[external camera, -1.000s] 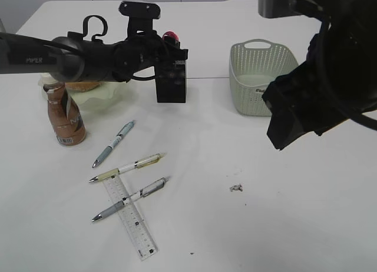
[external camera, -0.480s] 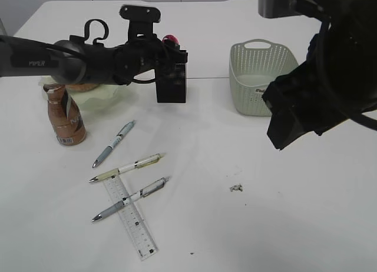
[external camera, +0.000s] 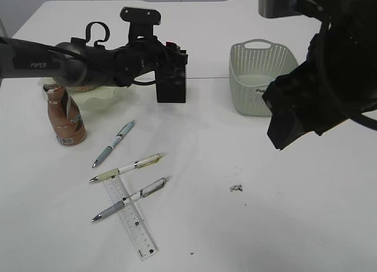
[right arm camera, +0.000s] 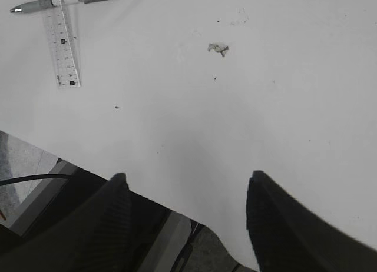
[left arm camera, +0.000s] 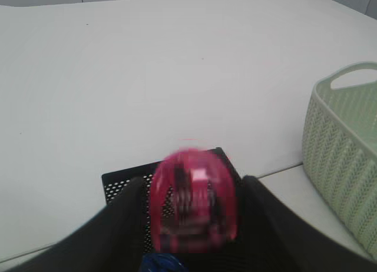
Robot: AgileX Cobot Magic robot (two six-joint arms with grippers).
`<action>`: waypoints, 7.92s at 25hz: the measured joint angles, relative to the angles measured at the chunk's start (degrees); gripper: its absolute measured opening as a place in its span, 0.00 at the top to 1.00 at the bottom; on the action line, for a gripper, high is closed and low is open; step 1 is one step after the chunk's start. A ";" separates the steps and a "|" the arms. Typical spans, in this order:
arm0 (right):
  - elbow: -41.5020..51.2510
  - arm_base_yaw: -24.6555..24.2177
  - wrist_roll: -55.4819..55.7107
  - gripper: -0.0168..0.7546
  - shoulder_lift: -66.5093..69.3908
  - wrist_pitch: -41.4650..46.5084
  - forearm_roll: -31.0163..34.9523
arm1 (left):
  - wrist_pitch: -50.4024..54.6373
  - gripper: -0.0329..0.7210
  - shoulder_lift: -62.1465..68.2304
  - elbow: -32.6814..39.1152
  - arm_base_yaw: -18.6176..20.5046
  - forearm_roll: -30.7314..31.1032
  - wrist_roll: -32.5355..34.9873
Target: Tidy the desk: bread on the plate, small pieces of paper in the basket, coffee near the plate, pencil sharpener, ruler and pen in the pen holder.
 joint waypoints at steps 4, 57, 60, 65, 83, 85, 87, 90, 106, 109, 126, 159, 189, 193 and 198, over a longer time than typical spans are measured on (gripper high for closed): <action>0.00 0.00 0.00 0.39 0.00 0.00 0.00 | 0.00 0.43 0.00 0.00 0.00 0.00 0.00; 0.00 0.00 0.00 0.39 0.00 -0.08 4.23 | 86.00 0.42 -31.49 0.00 0.46 5.18 -28.69; 0.00 0.00 0.11 0.39 0.00 -0.08 4.51 | 86.10 0.42 -33.17 0.00 0.46 3.91 -28.72; 0.00 0.00 0.70 0.38 0.00 -0.08 7.00 | 86.21 0.42 -37.91 0.00 0.46 3.46 -28.16; -9.99 14.48 6.83 0.38 16.20 -0.08 8.15 | 87.46 0.42 -54.91 0.00 0.46 4.54 -24.45; -14.86 14.53 6.83 0.38 19.36 -0.12 8.15 | 87.46 0.42 -55.73 0.00 0.46 5.96 -24.13; -18.95 14.63 6.85 0.38 22.26 -0.21 8.15 | 87.46 0.42 -56.36 0.00 0.46 7.66 -24.10; -23.88 15.45 6.95 0.38 26.66 -0.21 8.15 | 87.46 0.42 -57.04 0.00 0.46 10.67 -23.99; -37.99 18.43 7.41 0.38 46.16 -0.45 5.88 | 87.50 0.42 -58.32 0.00 4.81 18.10 -20.93; -38.38 18.43 7.41 0.39 47.76 -0.53 4.24 | 87.50 0.42 -58.94 0.00 7.60 18.54 -20.84; -39.64 18.43 11.97 0.38 55.27 -0.80 -3.31 | 87.59 0.42 -59.49 0.00 8.55 21.24 -19.87; -41.77 18.43 12.66 0.38 58.51 -3.64 -2.85 | 87.59 0.44 -59.49 0.00 8.55 21.24 -19.83; -41.77 18.43 13.02 0.40 60.60 -1.87 -3.82 | 87.59 0.47 -59.49 0.00 8.55 21.28 -19.61; -41.77 18.43 13.02 0.53 60.60 -1.98 -3.82 | 87.59 0.47 -59.49 0.00 8.55 21.28 -19.61; -41.83 18.43 13.02 0.64 60.60 -1.98 -3.82 | 87.59 0.47 -59.49 0.00 8.55 21.28 -19.61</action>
